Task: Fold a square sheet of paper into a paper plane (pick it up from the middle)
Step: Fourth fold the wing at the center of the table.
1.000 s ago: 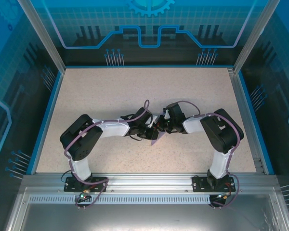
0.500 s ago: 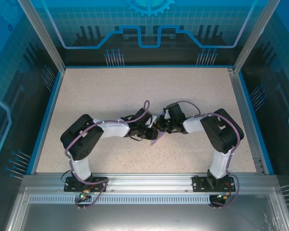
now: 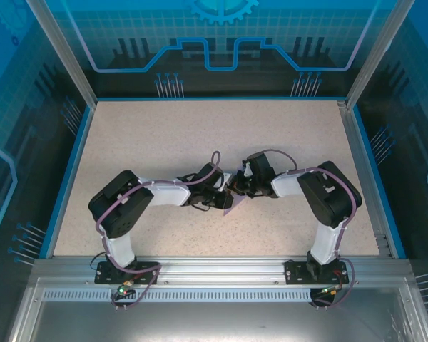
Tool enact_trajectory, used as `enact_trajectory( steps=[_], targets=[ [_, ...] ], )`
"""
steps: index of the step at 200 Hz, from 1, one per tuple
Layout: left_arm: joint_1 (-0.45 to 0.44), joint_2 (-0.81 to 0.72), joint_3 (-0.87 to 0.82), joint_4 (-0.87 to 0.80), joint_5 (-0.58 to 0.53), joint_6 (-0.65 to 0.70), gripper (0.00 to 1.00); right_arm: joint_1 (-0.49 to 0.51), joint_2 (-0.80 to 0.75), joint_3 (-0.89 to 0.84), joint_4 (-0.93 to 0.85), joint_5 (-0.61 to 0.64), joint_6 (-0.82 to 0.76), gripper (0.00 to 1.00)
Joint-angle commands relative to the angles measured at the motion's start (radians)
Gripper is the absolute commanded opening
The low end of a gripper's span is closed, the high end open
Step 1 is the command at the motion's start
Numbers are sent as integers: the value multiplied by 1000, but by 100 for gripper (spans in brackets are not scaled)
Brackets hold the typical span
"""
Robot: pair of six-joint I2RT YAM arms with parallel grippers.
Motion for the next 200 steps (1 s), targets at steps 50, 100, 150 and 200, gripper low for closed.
enact_trajectory(
  steps=[50,100,150,200],
  targets=[
    [-28,-36,-55,-64,-25,-5,10,-18,-26,-24,-49,4,-11,7],
    [-28,-53,-66,-81,-42,10,10,-28,-49,-19,-58,12,-28,14],
    [-28,-50,-58,-84,-36,13,10,-46,-106,-23,-87,25,-61,24],
    [-27,-72,-31,-91,-15,14,10,-73,-177,-46,-140,25,-105,26]
  ],
)
